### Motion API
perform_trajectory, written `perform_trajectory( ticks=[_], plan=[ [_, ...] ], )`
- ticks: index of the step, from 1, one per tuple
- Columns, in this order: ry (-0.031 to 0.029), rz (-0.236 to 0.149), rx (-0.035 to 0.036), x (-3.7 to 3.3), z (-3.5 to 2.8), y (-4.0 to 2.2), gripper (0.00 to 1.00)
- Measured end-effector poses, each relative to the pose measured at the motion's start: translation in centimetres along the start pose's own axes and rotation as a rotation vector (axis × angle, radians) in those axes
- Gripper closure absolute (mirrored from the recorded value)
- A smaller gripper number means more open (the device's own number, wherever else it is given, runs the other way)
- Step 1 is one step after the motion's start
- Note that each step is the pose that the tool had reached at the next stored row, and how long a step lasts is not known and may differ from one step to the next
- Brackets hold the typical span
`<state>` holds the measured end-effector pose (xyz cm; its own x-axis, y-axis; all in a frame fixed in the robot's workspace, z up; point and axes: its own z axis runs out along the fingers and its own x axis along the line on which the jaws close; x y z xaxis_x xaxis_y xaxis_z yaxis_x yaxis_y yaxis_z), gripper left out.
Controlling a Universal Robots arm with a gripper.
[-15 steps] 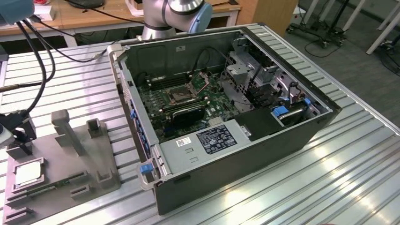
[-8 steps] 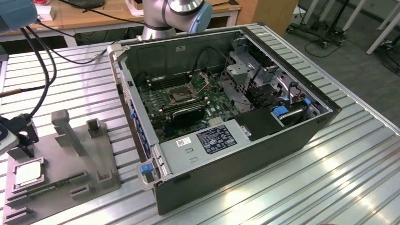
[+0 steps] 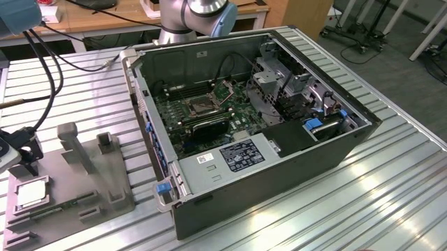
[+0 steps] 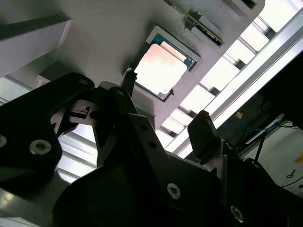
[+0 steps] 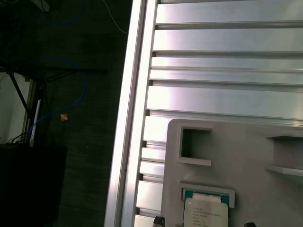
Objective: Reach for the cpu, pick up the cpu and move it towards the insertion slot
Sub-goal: 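Pick up the cpu and move it towards the insertion slot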
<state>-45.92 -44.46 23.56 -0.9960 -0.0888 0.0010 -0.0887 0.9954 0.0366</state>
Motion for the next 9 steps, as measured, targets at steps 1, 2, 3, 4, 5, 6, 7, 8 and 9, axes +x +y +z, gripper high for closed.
perform_trajectory(
  ticks=[1,2,3,4,5,6,7,8,9],
  plan=[
    [0.0,0.0,0.0004,0.0,0.01,0.0,0.29],
    [-0.0001,0.0,0.0009,0.0,0.03,-0.01,0.29],
    [-0.0003,0.0,0.0013,0.0,0.1,-0.02,0.29],
    [-0.0001,0.0,0.0016,0.0,0.22,-0.03,0.29],
    [0.0002,0.0,0.0017,-0.01,0.37,-0.03,0.29],
    [0.0,0.0,0.0017,-0.01,0.55,-0.04,0.29],
    [0.0001,0.0,0.0017,-0.02,0.73,-0.05,0.29],
    [0.0001,0.0,0.0017,-0.02,0.92,-0.08,0.29],
    [0.0002,0.0,0.0018,-0.03,1.08,-0.11,0.29]
  ],
)
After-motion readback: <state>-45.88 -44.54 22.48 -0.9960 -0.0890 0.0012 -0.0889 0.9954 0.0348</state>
